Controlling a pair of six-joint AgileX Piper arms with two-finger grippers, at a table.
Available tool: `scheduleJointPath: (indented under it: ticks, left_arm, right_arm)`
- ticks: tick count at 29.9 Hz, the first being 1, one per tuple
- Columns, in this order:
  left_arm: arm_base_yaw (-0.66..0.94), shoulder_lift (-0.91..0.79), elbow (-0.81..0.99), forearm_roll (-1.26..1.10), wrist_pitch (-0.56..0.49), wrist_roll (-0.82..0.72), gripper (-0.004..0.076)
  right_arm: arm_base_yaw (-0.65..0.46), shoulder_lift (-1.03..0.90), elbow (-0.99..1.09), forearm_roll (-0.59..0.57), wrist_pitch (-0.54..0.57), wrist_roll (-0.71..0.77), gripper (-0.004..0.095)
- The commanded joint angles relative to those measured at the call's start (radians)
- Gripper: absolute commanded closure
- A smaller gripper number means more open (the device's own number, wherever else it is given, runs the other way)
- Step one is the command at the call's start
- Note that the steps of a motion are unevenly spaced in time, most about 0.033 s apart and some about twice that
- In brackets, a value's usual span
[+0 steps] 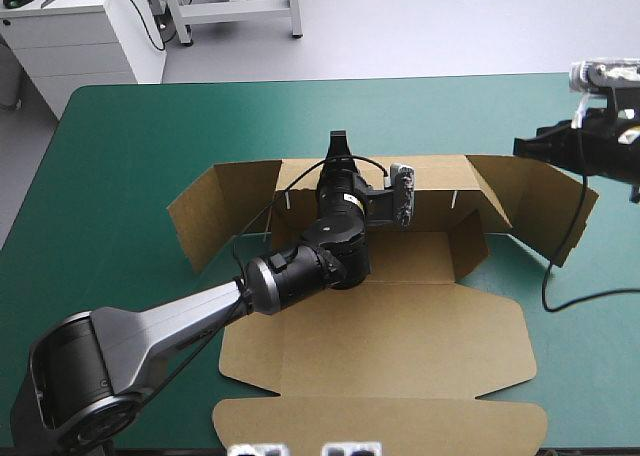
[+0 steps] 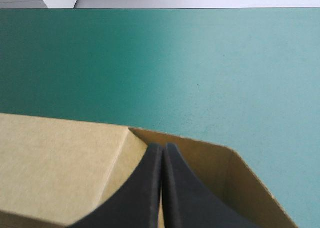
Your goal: Fold the box
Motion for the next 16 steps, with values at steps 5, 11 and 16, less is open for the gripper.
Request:
scheduleJointPath:
  ticks: [5,11,16]
  left_arm:
    - [-0.032,-0.045,-0.017,-0.021,-0.009,-0.019,0.0732]
    - [-0.032,-0.045,-0.017,-0.021,0.005,-0.019,0.0732]
    - [-0.032,-0.045,-0.017,-0.021,0.003,-0.019,0.0732]
  right_arm:
    - [0.001,0.216,-0.19,0.048,0.038,-0.016,0.0926]
    - [0.001,0.336,-0.202,0.072,0.072,-0.02,0.0926]
    - [0.001,0.375,-0.202,0.077,0.116,-0.025,0.0926]
